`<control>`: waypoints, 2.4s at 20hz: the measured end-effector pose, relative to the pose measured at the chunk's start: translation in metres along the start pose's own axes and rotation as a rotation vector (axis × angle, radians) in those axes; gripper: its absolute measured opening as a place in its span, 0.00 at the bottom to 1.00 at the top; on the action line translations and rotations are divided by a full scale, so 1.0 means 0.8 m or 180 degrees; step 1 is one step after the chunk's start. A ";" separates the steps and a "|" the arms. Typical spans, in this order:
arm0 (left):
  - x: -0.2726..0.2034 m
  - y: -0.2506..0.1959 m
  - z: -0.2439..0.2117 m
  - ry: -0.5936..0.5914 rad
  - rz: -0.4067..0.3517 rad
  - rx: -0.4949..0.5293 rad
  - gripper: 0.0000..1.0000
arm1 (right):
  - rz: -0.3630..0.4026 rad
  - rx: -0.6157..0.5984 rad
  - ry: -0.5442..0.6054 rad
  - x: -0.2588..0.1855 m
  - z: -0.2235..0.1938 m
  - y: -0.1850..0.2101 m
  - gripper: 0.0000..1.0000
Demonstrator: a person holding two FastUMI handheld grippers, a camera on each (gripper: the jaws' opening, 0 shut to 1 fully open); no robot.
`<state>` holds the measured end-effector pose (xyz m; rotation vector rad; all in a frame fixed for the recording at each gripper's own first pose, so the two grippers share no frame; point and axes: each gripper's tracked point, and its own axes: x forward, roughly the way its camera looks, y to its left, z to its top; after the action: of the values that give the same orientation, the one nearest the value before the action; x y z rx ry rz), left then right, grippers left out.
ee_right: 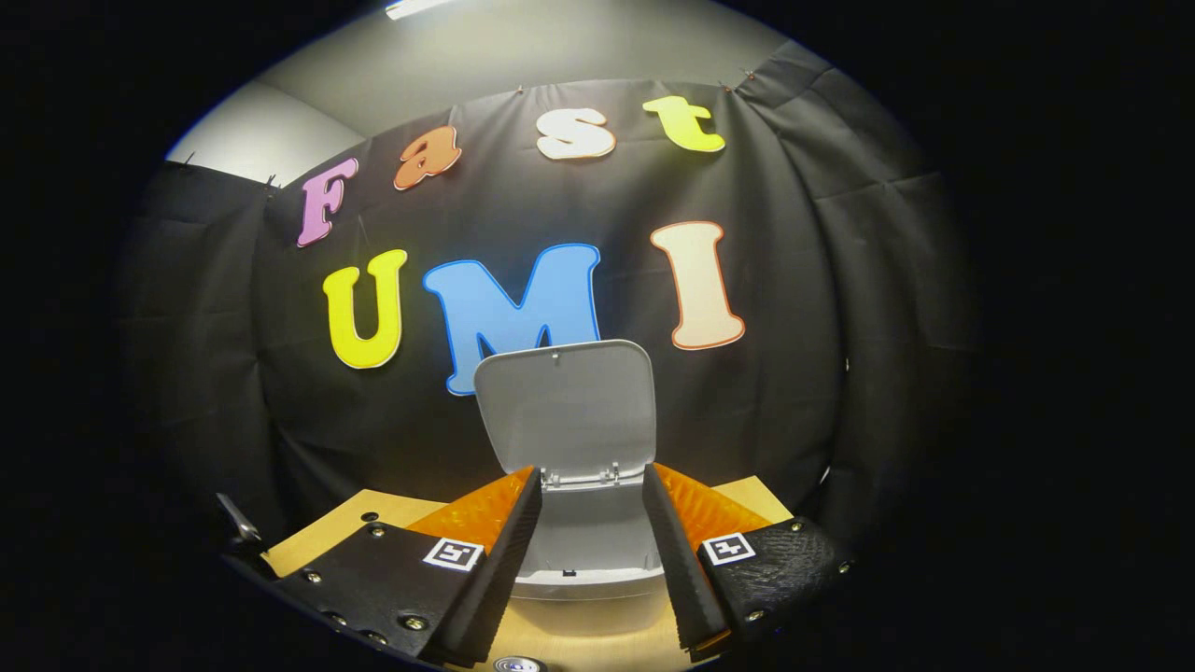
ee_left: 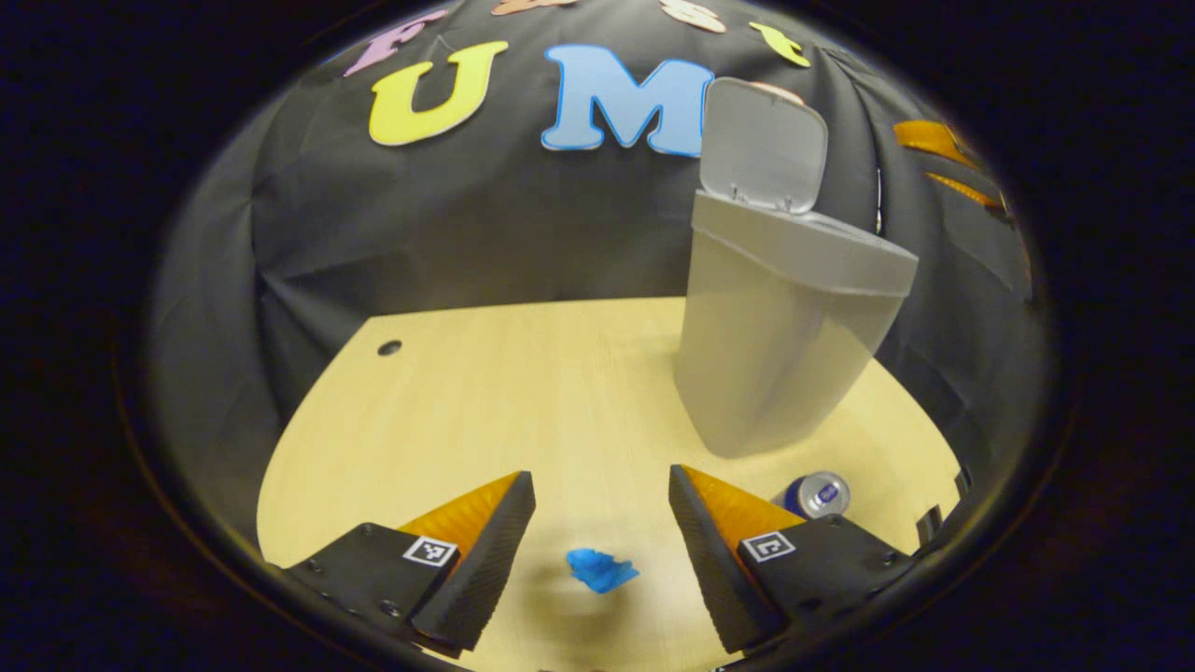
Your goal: Press the lid of the desktop garbage bin to open it, pick up the crumpled paper on the desktop and throw it into the bin, then pick up the pop can on the desktop and drop it into the bin, and finally close the garbage bin lid.
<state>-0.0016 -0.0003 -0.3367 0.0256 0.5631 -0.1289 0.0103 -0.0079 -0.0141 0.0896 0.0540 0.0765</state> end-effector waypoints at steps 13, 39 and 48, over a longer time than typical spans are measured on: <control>0.036 0.038 -0.124 0.0737 0.0057 -0.0122 0.95 | -0.0224 0.0034 0.0102 -0.012 -0.012 -0.030 0.71; 0.033 0.059 -0.060 0.0418 0.0200 0.0335 0.48 | -0.0262 0.0064 0.0239 -0.012 -0.033 -0.046 0.71; -0.021 0.028 0.155 -0.0368 0.0040 0.0475 0.48 | -0.0218 0.0171 0.0280 -0.015 -0.050 -0.041 0.71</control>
<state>0.0531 0.0165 -0.2228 0.1657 0.4370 -0.1590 -0.0015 -0.0378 -0.0560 0.1381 0.1470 0.0106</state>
